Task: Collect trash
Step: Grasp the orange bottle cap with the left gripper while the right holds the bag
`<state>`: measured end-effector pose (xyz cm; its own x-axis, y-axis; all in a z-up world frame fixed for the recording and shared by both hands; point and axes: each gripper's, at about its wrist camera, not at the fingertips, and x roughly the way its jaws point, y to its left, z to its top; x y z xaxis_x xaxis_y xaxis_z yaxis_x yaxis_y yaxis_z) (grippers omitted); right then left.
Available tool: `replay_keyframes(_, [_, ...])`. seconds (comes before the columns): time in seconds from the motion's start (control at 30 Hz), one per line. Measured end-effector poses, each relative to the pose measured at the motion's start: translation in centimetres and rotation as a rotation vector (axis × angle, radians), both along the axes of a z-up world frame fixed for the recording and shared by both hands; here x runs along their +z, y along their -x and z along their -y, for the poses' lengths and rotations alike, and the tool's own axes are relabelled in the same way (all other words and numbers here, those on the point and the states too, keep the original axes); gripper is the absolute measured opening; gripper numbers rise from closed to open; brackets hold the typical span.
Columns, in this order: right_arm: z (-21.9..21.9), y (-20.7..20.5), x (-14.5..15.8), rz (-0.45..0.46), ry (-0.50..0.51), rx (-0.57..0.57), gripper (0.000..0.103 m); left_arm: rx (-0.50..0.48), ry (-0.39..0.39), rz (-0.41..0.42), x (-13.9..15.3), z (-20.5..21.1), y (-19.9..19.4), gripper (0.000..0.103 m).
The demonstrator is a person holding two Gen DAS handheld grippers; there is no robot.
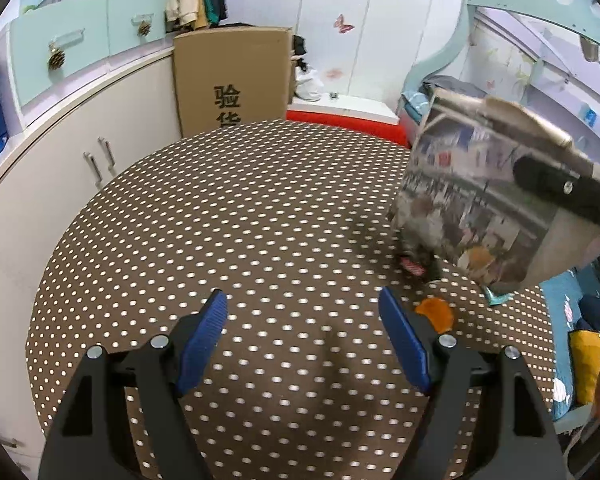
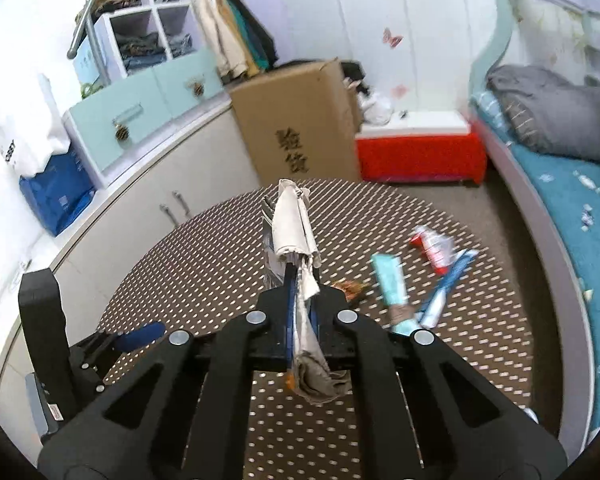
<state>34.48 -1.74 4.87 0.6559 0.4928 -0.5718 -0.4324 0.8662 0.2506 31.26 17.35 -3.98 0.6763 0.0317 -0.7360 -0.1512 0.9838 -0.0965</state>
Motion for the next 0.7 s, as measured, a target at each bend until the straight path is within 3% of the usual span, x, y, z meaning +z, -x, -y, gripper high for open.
replay_keyframes(0.23, [4.4, 1.2, 0.6, 0.044, 0.057, -0.118, 0.006, -0.098, -0.002, -0.008, 0.0, 4.1, -0.8, 0.078])
replay_keyframes(0.47, [9.1, 1.5, -0.7, 0.019, 0.104, -0.233, 0.006, -0.190, -0.025, -0.042, -0.9, 7.7, -2.1, 0.078])
replay_keyframes(0.53, [10.3, 1.4, -1.2, 0.006, 0.111, -0.257, 0.006, -0.224, -0.044, -0.059, -1.4, 8.8, -2.6, 0.065])
replay_keyframes(0.6, [11.4, 1.4, -1.7, -0.010, 0.116, -0.275, 0.006, -0.236, -0.066, -0.085, -1.9, 9.2, -3.5, 0.059])
replay_keyframes(0.67, [12.4, 1.4, -2.3, -0.021, 0.122, -0.300, 0.006, -0.235, -0.088, -0.107, -2.5, 9.5, -4.1, 0.043])
replay_keyframes(0.7, [12.7, 1.5, -2.5, -0.025, 0.126, -0.308, 0.006, -0.231, -0.102, -0.119, -2.8, 9.7, -4.3, 0.030])
